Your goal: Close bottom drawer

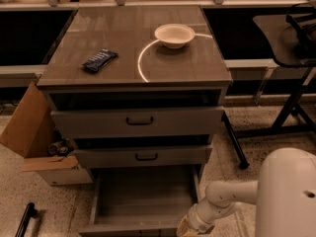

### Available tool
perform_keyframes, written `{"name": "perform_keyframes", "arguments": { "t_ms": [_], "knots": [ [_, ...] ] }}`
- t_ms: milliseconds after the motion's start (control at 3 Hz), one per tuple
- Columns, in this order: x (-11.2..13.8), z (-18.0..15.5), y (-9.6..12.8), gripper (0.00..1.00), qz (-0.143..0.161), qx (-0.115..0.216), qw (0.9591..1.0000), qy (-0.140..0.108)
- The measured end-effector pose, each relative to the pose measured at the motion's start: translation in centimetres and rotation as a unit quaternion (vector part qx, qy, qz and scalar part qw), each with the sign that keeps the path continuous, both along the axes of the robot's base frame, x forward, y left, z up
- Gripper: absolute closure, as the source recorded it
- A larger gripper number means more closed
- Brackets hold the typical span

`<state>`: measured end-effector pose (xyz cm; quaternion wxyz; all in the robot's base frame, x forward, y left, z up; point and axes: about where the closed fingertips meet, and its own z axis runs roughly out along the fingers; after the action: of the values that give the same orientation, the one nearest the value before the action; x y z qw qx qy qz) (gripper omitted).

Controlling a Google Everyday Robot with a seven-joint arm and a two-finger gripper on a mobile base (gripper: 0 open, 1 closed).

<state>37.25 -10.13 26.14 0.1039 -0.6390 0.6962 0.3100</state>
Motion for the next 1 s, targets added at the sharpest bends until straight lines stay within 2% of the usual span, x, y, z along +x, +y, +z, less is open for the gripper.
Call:
{"name": "perform_keyframes", "arguments": {
  "t_ms": [333,667,1000],
  "knots": [
    [-0.1,-3.1,-0.9,1.00,0.006,-0.032,0.9995,-0.006],
    [-0.9,-5.7,-1.4,1.00,0.009,-0.076,0.9970,-0.011],
    [-1.5,-8.0,-1.7,1.00,0.002,-0.111,0.9935,-0.026]
  ]
}}
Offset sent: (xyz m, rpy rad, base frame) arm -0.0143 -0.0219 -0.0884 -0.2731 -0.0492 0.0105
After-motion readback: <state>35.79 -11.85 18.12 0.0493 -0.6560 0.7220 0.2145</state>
